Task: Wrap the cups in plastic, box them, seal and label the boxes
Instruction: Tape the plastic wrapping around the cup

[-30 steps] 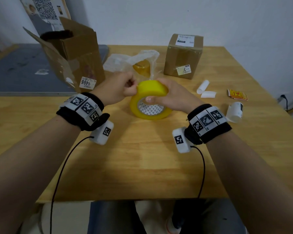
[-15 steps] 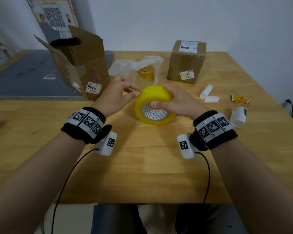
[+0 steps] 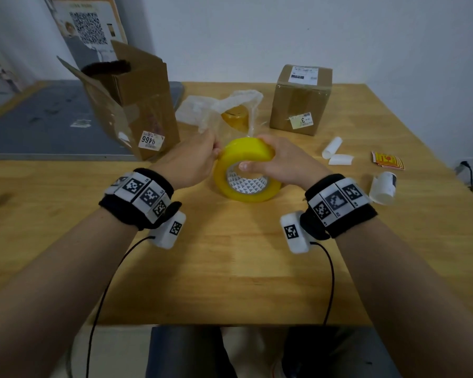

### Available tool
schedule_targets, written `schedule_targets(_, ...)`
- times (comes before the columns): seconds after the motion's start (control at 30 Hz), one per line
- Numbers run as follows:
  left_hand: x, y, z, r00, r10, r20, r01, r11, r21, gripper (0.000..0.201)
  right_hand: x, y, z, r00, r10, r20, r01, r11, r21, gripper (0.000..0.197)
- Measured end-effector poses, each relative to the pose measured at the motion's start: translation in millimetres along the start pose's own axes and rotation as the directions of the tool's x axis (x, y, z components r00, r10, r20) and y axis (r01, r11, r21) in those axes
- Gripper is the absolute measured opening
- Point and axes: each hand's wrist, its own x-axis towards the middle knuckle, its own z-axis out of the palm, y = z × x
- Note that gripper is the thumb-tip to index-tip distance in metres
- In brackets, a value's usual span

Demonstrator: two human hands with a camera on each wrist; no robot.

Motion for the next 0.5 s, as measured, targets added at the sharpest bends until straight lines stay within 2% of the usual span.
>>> schedule_targets(0.1,0,-2,-13,0.993,0.03,0.113,-0.03,1.0,0.005,0.01,-2,-1,0,1.0,0.012,0.016,-0.013,0.999,0.051,0.064)
schedule_targets(0.17,-2,-1,-17,0.988,0.022,0.152,-0.02,1.0,-0.018,0.01,-5,-2,0,1.0,0.002,0.03,-0.004,0.998,0.069,0.05)
schedule_targets(0.27,-6,0,-17,0.985,-0.02,0.172,0.059,0.974,-0.219,0.011,-10,-5,-3,0.999,-0.021,0.046,0.018,0.997,0.072,0.039)
schedule_targets(0.33,-8,0,-14,0.989,-0.048,0.137,0.097,0.919,-0.383,0.01,-12,-5,-5,0.999,-0.023,0.048,0.017,0.993,0.119,0.036)
schedule_targets(0.4,-10,-4,-10,0.993,-0.076,0.085,0.107,0.876,-0.47,0.014,-13,-3,-7,0.999,-0.011,0.046,0.004,0.987,0.163,0.034)
schedule_targets(0.5,-11,-7,-2,0.992,-0.123,-0.023,0.092,0.841,-0.534,0.038,-16,0,-8,0.999,-0.012,0.047,0.002,0.98,0.198,0.029)
